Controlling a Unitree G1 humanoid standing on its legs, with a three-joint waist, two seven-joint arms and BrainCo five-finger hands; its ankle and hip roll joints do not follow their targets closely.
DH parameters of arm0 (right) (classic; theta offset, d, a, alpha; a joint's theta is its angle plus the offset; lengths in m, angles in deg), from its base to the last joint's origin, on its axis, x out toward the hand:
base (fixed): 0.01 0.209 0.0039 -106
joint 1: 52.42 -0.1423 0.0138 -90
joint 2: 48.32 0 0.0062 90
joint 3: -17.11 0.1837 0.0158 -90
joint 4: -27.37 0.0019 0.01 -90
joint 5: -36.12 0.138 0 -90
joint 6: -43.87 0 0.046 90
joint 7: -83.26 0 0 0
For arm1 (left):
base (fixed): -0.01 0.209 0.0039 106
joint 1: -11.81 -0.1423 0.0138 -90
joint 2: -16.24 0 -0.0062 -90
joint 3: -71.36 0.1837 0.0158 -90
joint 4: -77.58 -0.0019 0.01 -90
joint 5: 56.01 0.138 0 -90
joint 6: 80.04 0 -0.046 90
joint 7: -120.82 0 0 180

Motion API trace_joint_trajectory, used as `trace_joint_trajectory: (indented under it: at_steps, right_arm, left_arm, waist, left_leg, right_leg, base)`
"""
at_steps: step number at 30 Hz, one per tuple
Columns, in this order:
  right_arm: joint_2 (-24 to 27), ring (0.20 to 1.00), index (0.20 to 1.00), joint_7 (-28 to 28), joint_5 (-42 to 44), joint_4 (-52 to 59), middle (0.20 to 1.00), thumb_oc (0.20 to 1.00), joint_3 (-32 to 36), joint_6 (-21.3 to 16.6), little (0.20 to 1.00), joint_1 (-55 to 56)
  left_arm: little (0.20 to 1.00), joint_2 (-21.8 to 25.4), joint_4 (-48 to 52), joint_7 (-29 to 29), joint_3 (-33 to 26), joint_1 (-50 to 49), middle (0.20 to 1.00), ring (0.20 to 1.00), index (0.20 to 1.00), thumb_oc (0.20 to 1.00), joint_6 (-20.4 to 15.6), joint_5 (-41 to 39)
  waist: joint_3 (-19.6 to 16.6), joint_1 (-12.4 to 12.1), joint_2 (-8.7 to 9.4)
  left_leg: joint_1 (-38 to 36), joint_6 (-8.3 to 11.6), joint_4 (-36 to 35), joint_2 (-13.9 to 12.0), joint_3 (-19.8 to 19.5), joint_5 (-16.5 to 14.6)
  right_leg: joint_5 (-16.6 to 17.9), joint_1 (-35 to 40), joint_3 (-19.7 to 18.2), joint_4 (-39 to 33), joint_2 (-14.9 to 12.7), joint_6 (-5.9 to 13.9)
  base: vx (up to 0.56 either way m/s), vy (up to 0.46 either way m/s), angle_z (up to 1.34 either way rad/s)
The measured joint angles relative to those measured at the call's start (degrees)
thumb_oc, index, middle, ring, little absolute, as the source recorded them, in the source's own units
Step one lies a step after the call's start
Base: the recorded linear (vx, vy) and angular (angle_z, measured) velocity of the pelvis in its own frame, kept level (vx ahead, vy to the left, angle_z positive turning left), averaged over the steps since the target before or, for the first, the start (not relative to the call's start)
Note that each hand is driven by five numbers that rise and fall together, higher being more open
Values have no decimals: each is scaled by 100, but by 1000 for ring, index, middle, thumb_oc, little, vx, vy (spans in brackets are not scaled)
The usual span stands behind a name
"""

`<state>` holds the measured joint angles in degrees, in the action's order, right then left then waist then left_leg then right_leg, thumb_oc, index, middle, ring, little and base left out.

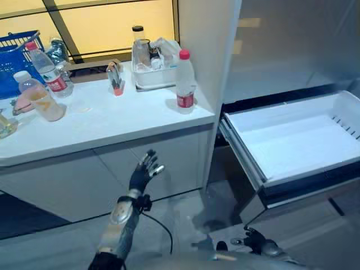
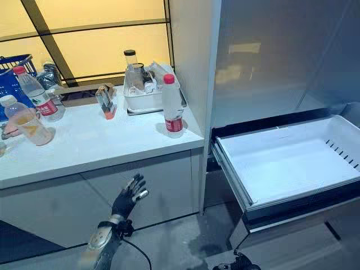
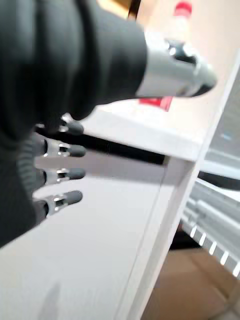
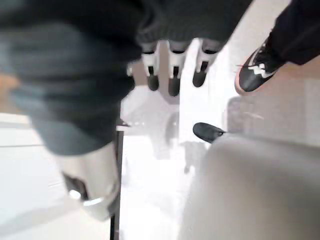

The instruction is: Take the drinks into the refrigerator

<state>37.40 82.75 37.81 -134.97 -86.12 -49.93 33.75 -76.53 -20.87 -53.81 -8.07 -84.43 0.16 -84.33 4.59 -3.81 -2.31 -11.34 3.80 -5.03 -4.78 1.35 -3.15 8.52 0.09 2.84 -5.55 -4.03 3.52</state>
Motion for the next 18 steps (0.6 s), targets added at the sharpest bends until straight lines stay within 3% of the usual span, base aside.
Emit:
trace_joint_trajectory:
  at_steps: [4,18]
  right_arm:
    - [-2,1000,1000,0,1,-7,1000,1000,-55,7,1000,3]
    - [-132,1000,1000,-3,0,-2,1000,1000,-122,22,1000,-54]
  left_arm:
    - [1000,56,559,-14,38,40,1000,1000,1000,1000,-4,-4]
    - [1000,152,938,-285,24,500,1000,1000,1000,1000,9,-1]
  waist:
    - [2,-11,2]
    - [-24,0,0]
  left_leg:
    - [-4,0,-3,2,1,-1]
    - [-15,5,2,12,31,-3]
  right_leg:
    - [-3,7,-2,1,-3,-9]
    - [20,-11,-63,1,11,9]
  base:
    - [48,-19,-2]
    - [-1,-2,-1]
